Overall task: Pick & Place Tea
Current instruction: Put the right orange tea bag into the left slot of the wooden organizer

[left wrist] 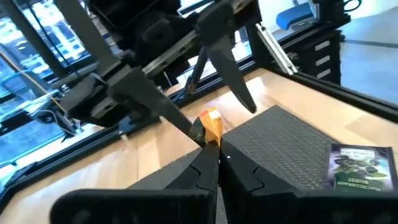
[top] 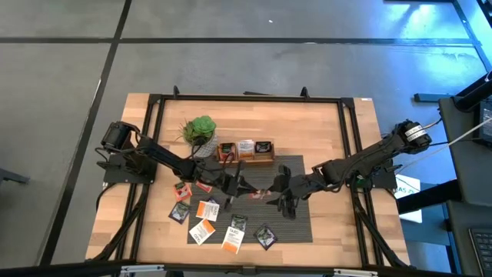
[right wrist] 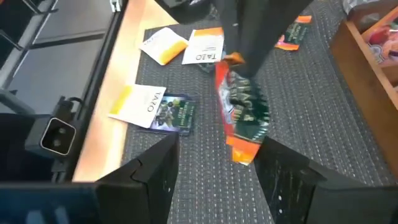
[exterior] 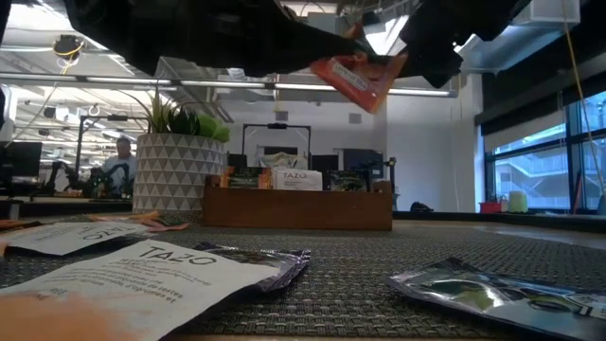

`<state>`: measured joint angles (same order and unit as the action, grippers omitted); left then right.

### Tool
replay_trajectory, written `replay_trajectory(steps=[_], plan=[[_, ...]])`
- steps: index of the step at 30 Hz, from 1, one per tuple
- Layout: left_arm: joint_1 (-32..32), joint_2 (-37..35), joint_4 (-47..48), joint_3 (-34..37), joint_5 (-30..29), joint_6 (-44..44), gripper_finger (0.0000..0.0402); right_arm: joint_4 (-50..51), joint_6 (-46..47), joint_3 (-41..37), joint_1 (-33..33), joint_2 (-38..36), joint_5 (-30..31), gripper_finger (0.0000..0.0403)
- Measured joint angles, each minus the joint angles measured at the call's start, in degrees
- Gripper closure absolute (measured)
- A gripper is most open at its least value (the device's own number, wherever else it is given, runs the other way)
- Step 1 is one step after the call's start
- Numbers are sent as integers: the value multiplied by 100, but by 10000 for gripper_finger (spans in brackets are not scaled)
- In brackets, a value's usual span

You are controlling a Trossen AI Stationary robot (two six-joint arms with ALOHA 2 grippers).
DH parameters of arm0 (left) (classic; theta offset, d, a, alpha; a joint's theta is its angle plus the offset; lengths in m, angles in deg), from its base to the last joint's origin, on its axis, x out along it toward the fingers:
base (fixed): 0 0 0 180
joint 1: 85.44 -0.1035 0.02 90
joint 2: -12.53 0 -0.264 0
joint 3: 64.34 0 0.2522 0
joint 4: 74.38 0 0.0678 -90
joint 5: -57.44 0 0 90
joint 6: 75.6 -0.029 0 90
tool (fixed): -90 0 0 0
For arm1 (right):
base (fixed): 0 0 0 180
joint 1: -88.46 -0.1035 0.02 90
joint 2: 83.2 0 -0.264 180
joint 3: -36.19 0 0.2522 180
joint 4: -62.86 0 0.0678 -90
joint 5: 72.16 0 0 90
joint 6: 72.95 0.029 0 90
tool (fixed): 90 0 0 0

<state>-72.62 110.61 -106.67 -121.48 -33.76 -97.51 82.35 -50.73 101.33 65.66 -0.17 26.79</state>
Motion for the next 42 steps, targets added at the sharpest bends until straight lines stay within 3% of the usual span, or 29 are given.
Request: replay_trajectory(steps=[10,20,29,34,42], plan=[[27,0,-74,-2,-81,259,398,-47,-14,2,-36,34,345,210],[66,0,-60,-2,-76,337,398,-45,-23,2,-36,34,326,329],[66,0,-62,-2,-62,343,398,-110,-32,2,-36,34,330,394],[139,-37,34,-2,-71,715,390,-115,8,2,-36,34,343,395],[345,-813,1632,-7,-170,1253,390,-65,-17,7,-40,34,464,399]])
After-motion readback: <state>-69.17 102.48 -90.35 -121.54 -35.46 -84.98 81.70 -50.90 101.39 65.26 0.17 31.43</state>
